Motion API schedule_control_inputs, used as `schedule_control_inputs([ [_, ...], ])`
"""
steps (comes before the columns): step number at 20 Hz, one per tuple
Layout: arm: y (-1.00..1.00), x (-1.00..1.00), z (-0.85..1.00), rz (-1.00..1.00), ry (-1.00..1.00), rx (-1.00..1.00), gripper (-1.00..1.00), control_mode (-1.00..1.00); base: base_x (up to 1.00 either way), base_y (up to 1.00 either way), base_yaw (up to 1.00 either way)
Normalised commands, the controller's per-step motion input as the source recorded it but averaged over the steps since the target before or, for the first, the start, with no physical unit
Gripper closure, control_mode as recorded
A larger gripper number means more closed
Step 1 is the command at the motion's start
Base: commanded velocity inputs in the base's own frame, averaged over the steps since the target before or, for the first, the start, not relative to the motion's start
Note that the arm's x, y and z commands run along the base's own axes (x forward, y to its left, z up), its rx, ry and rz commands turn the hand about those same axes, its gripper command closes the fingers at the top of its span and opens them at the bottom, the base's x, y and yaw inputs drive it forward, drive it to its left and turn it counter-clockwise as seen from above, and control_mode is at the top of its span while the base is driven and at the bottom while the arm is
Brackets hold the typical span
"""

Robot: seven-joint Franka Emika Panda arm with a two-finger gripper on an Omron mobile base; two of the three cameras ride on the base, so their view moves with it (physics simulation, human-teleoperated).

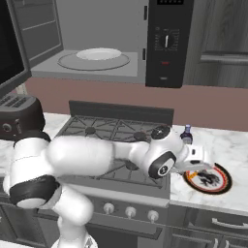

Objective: Pick the shrimp from the microwave and place it on plate located on the counter.

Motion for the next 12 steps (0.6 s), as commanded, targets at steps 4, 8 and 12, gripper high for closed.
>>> schedule_control_inputs([
  [4, 1.0, -0.51, 0.66, 0.0, 0.0, -0.15, -1.0, -1.0, 0.0, 0.0, 0.0],
  [8, 1.0, -0.22, 0.7, 0.0, 0.0, -0.05, -1.0, -1.0, 0.0, 0.0, 0.0],
  [12, 1.0, 0.0, 0.44, 0.03, 0.0, 0.0, -1.0, -1.0, 0.0, 0.0, 0.0],
])
